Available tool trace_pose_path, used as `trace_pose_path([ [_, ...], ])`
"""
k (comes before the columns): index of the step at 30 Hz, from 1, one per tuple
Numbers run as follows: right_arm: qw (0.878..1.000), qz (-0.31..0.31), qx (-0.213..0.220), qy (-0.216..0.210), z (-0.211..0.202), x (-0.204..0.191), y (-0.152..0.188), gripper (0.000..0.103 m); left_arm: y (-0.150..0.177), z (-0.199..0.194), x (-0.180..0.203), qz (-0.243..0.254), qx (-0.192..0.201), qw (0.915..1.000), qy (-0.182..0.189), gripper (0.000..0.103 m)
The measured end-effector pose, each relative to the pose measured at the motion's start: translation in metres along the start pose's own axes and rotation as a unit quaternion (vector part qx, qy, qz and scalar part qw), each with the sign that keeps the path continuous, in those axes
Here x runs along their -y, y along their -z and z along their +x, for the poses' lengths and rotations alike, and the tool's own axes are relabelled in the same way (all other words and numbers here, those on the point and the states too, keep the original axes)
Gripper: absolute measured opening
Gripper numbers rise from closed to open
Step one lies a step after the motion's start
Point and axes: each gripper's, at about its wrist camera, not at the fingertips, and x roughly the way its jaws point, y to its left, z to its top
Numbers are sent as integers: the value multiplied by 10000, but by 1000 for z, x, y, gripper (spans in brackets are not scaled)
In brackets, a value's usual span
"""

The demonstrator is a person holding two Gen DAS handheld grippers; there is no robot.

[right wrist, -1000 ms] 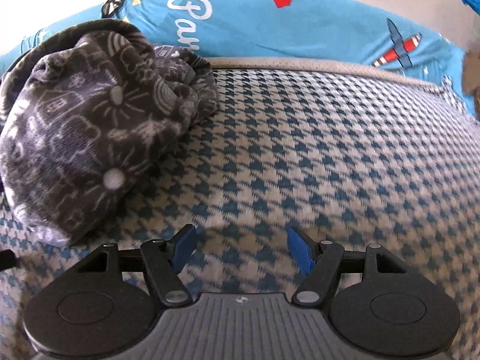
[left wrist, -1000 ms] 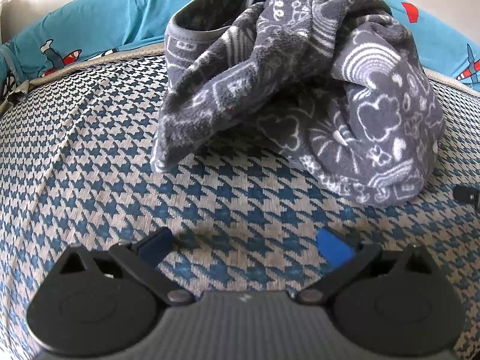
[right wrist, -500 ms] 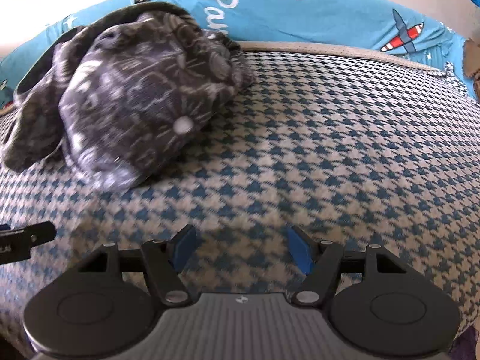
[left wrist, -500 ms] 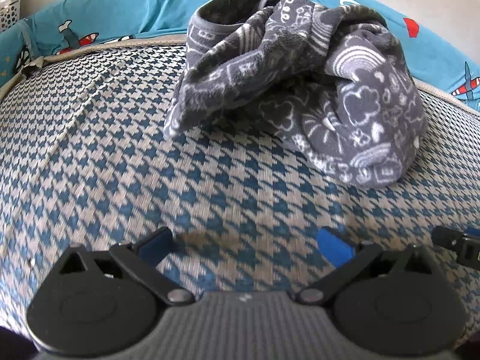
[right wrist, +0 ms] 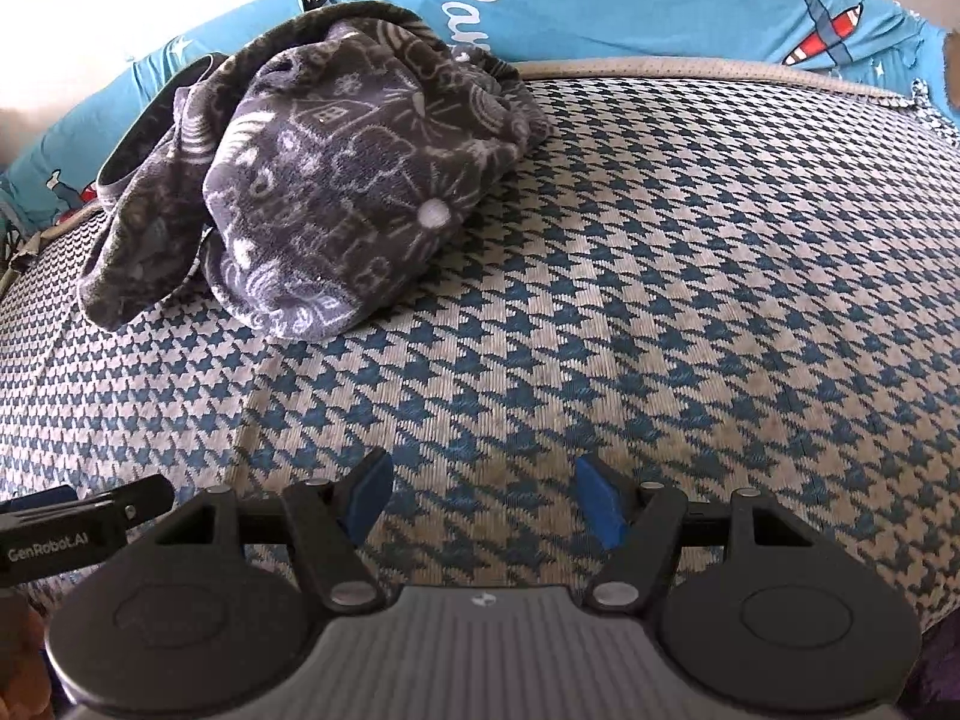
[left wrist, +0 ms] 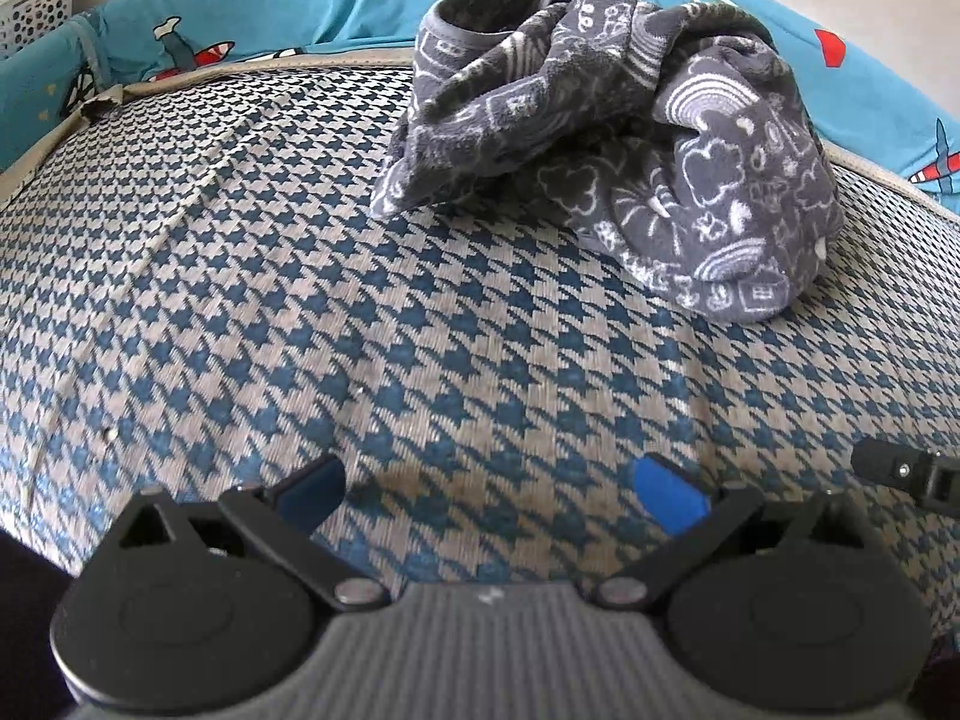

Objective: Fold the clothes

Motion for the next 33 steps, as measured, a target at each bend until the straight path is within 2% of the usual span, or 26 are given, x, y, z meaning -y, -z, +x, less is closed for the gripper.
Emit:
trace_pose_path([
  [6, 10000, -53, 40, -38, -5, -4, 5, 66, 2, -7, 4, 26, 63, 10000, -60, 103],
  [15, 9994, -15, 206, 263, -12, 3, 6, 66, 4, -14, 11, 174, 103, 9997, -99, 103],
  [23, 9988, -89, 167, 451, -10, 3, 4, 66, 6, -16, 13, 223, 54, 9997, -12, 103],
  [33, 9982, -149, 26, 578, -8, 2, 2, 66, 2, -14, 24, 275, -4, 9996, -110, 103],
])
